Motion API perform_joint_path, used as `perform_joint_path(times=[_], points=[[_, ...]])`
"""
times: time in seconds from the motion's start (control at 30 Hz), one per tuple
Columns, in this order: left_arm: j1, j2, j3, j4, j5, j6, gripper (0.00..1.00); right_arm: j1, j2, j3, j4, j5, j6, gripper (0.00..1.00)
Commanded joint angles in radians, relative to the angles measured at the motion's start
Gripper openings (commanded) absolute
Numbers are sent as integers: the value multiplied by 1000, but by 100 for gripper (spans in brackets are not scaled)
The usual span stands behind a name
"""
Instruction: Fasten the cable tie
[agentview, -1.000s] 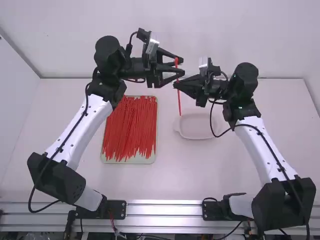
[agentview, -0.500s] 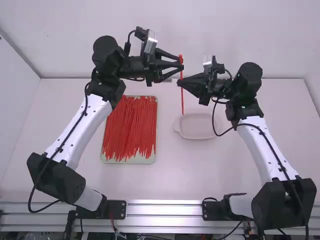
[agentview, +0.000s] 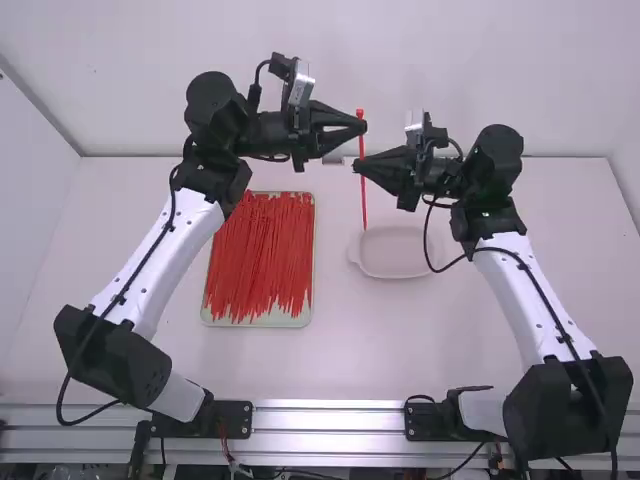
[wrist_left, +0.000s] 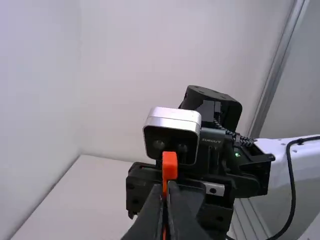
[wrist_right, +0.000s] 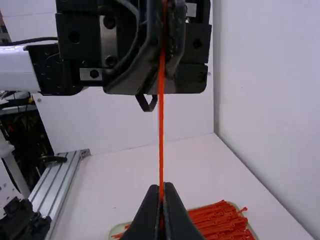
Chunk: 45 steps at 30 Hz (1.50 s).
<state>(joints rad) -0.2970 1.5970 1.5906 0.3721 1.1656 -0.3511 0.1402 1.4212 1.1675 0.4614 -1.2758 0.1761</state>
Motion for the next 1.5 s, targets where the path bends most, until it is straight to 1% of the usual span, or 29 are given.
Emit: perform_joint_path(times=[0.0,0.07,0.1,0.13,0.2,0.3,0.37,0.43,0.6,0.77,0.8,0.83,0.93,1.0,1.03,1.13,1.17,1.2,1.23,1.37,1.4,1.47], points=[[6,-2,33,7,-5,-10,1,3,0,22,5,-6,-1,0],[14,-2,36,26,3,-43,1,6,0,22,3,-11,0,9],[18,-2,40,30,10,-49,2,5,0,22,3,-19,-5,21],[20,-2,44,29,13,-48,1,3,0,22,2,-28,-13,25],[32,-1,68,21,31,-49,1,-3,0,22,1,-74,-51,43],[48,2,112,-14,50,-41,2,-3,0,22,-20,-85,-55,50],[62,6,166,-66,49,-41,1,-3,0,22,-60,-92,-94,54],[69,8,203,-100,49,-41,2,-2,0,22,-90,-94,-113,55],[71,11,278,-154,49,-42,2,30,0,22,-181,-115,-203,55],[68,11,325,-212,58,-46,2,38,0,20,-201,-116,-211,52],[68,11,334,-219,69,-47,2,36,0,20,-204,-116,-211,48],[68,11,341,-219,79,-54,2,36,0,20,-209,-116,-211,39],[68,11,343,-201,72,-81,2,36,0,20,-212,-134,-211,32],[69,11,342,-174,72,-110,2,36,0,20,-212,-141,-211,20],[69,11,342,-163,72,-120,2,40,0,20,-212,-142,-211,17],[69,11,342,-146,71,-131,2,46,0,20,-216,-142,-211,18],[69,11,342,-146,71,-131,2,44,0,20,-216,-142,-211,8],[69,11,342,-146,71,-131,2,44,0,20,-216,-141,-211,2],[69,11,342,-147,64,-130,2,44,0,20,-216,-142,-210,0],[69,11,342,-157,42,-127,3,45,0,20,-216,-142,-204,0],[69,11,341,-158,41,-127,8,44,0,20,-216,-142,-204,0],[69,12,340,-156,32,-127,31,44,0,20,-214,-141,-203,0]])
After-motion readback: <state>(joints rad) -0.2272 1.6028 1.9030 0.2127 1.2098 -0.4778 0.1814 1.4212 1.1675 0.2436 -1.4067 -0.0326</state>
